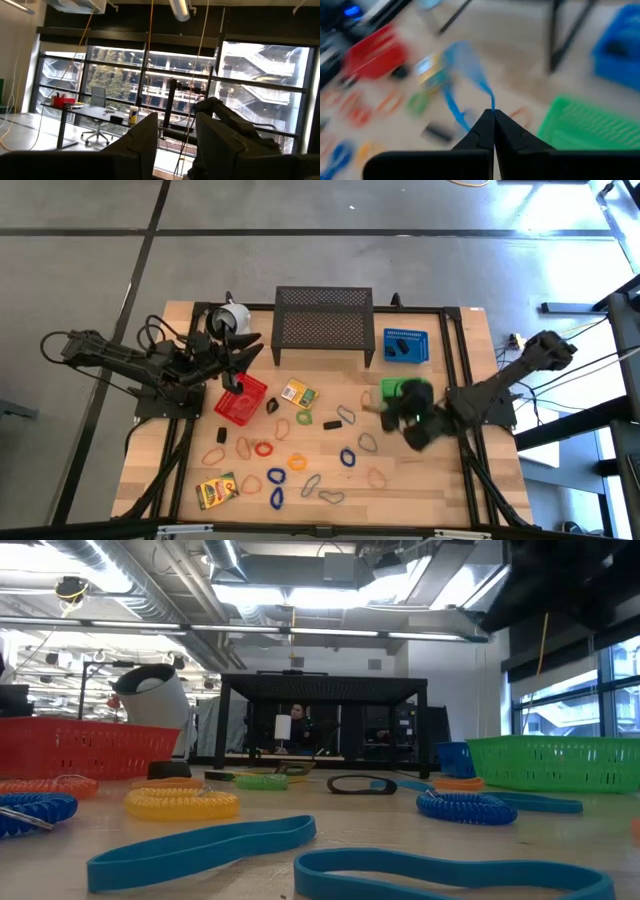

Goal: Pick & Place Office Desk Supplies
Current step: Put the blue rubber band into the blue bin

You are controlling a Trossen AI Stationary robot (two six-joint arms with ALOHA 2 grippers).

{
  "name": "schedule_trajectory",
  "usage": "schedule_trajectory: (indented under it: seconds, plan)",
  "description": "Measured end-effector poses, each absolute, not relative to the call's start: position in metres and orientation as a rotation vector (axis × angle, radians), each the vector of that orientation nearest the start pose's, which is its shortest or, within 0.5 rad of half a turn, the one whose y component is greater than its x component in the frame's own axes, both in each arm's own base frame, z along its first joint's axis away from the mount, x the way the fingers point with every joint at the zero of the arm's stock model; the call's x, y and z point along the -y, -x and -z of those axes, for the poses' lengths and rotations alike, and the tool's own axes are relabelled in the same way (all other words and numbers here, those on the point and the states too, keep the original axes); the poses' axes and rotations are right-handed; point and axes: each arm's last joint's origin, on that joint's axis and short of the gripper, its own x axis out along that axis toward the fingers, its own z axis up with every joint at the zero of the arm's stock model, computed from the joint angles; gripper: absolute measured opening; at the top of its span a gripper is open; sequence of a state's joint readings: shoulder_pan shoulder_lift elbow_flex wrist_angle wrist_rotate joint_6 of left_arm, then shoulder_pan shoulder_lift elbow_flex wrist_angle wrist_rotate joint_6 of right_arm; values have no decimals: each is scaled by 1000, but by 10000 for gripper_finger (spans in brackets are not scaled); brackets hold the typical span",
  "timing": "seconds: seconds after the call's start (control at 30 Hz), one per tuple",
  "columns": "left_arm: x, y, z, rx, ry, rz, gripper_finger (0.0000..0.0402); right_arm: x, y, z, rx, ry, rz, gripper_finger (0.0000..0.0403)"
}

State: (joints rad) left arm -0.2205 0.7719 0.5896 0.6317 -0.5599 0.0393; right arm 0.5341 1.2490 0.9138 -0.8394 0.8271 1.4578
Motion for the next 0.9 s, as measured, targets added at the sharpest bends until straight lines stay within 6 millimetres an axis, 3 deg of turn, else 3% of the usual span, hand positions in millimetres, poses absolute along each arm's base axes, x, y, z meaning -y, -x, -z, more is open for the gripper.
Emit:
schedule_trajectory:
  seconds: [0.23, 0.53, 0.9]
  plan:
    - [20, -165, -342, 395, 93, -402, 127, -23, -193, -253, -657, -622, 1103, 1]
    - [16, -163, -341, 347, 14, -556, 127, 48, -194, -249, -760, -584, 1297, 1]
    - [16, -163, -341, 312, -85, -595, 127, 93, -210, -217, -977, -543, 1329, 2]
